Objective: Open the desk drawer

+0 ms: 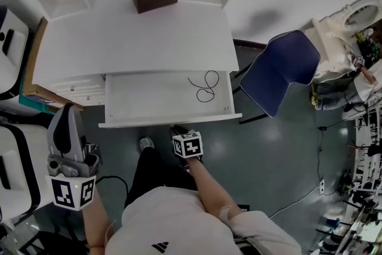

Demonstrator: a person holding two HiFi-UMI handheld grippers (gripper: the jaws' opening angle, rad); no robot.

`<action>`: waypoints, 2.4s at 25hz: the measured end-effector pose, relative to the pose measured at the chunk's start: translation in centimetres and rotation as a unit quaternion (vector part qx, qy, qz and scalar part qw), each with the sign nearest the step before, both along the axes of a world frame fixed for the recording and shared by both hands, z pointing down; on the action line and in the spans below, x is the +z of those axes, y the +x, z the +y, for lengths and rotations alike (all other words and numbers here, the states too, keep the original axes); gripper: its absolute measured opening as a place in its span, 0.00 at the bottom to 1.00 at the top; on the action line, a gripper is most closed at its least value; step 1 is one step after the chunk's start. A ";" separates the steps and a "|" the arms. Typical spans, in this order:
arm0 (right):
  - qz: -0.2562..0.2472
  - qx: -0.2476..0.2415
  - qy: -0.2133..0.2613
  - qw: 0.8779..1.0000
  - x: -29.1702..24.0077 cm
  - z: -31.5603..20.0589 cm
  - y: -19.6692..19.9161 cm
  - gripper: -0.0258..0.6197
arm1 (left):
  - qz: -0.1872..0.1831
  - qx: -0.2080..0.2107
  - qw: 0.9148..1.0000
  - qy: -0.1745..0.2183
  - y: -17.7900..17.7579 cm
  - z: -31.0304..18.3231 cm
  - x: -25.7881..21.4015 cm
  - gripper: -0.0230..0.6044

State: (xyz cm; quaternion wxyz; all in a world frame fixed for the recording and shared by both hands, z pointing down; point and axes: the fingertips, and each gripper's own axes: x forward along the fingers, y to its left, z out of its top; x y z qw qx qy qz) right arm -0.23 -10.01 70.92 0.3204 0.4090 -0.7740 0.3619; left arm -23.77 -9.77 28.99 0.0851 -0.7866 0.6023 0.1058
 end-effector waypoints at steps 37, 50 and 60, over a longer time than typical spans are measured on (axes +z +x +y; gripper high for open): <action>-0.065 0.013 0.369 0.927 -28.6 -3.2 9.5 0.04 | 0.001 0.066 0.997 0.030 11.1 2.1 -2.9 0.04; -0.081 0.027 0.471 0.878 -38.0 -1.3 12.1 0.03 | 0.004 0.075 0.997 0.035 13.7 2.9 -3.7 0.05; -0.073 0.038 0.512 0.855 -41.6 0.2 14.4 0.03 | 0.008 0.077 0.996 0.040 15.1 3.4 -4.0 0.05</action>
